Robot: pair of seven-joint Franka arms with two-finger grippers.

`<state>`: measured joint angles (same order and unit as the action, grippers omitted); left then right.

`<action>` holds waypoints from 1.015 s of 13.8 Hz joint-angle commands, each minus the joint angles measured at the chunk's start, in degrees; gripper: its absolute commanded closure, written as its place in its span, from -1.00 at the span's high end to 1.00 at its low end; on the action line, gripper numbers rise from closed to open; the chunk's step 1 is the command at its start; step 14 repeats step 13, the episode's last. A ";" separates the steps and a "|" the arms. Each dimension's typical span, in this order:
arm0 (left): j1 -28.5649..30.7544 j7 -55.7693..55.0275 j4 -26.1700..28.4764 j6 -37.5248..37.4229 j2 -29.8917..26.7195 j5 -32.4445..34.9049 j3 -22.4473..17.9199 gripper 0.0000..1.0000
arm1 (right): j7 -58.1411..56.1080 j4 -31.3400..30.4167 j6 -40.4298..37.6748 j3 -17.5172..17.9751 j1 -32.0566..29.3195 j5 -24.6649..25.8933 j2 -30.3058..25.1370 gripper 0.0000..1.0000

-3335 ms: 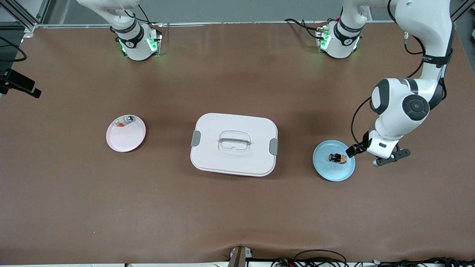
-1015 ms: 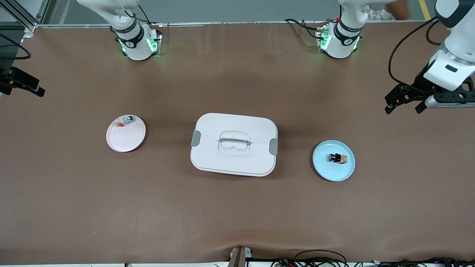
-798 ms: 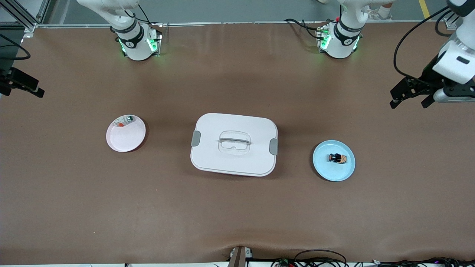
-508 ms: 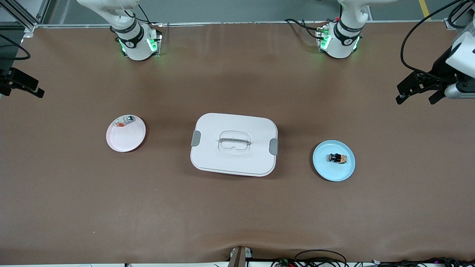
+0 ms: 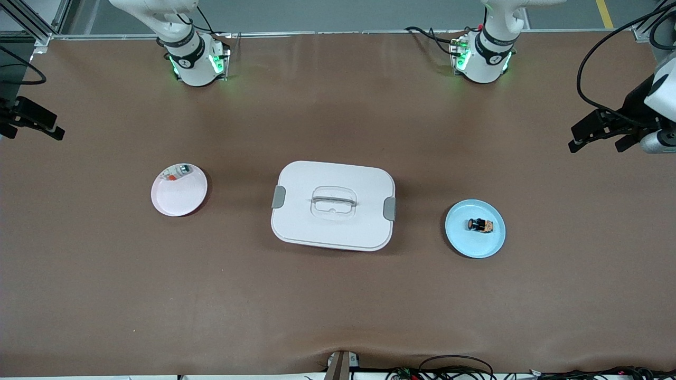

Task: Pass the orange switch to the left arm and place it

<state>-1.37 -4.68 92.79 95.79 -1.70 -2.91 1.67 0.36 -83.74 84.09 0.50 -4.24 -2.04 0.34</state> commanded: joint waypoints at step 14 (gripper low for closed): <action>-0.30 0.55 -1.92 -1.92 0.65 1.15 -0.18 1.00 | -0.45 0.07 -1.12 0.29 -0.77 -0.07 -1.40 1.00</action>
